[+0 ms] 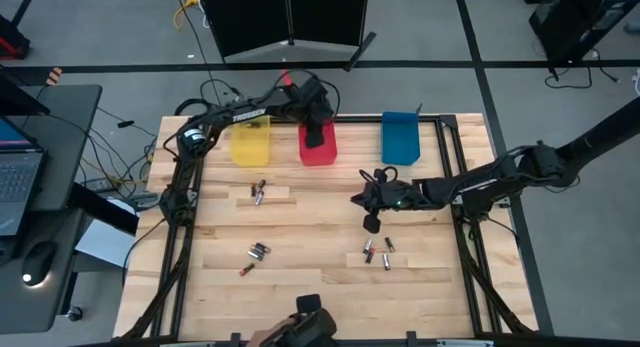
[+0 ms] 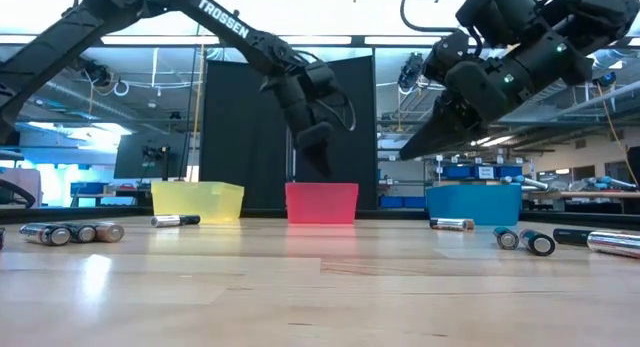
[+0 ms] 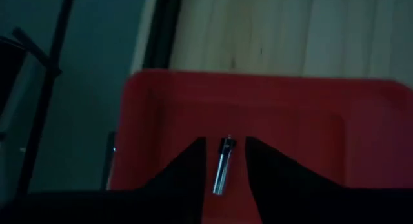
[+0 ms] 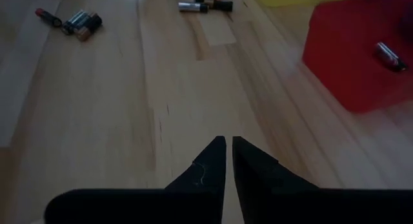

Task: Sort batteries
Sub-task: Put the orange battery into the blue bin

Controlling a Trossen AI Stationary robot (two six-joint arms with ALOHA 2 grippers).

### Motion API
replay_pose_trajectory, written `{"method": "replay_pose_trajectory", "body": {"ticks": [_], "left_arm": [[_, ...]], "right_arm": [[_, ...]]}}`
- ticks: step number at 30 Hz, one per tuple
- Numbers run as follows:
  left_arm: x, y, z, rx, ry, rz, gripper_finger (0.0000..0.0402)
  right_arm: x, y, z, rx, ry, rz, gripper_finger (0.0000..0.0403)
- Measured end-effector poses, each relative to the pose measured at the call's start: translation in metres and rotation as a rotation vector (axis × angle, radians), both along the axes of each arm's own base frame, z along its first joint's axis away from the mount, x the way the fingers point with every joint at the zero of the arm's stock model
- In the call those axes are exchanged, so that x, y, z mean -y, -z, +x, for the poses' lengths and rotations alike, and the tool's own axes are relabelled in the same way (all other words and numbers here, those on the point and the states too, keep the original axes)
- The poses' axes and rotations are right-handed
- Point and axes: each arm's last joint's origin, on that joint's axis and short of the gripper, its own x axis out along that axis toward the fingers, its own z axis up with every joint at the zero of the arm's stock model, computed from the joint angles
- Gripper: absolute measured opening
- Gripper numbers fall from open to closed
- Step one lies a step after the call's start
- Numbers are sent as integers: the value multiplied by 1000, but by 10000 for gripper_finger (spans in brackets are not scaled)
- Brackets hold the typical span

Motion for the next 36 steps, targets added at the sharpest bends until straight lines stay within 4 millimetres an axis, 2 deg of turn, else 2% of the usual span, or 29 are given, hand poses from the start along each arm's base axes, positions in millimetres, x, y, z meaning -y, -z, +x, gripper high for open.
{"method": "replay_pose_trajectory", "body": {"ticks": [9,14,20,24,30,36], "left_arm": [[5,-15,12,121,-4,71,44],[9,-17,20,208,-2,118,18],[27,-20,15,397,-8,178,5],[56,-27,-3,508,43,182,6],[108,-23,-47,623,134,186,6],[152,-4,-91,724,202,176,6]], "right_arm": [[0,-3,-3,-9,-14,-20,39],[-2,-2,-4,-19,-19,-10,35],[-5,-2,-4,-16,-24,4,25],[-7,-2,-4,-13,-28,13,16],[-7,-3,-3,-7,-30,13,14],[-11,-7,-1,-19,-23,45,19]]}}
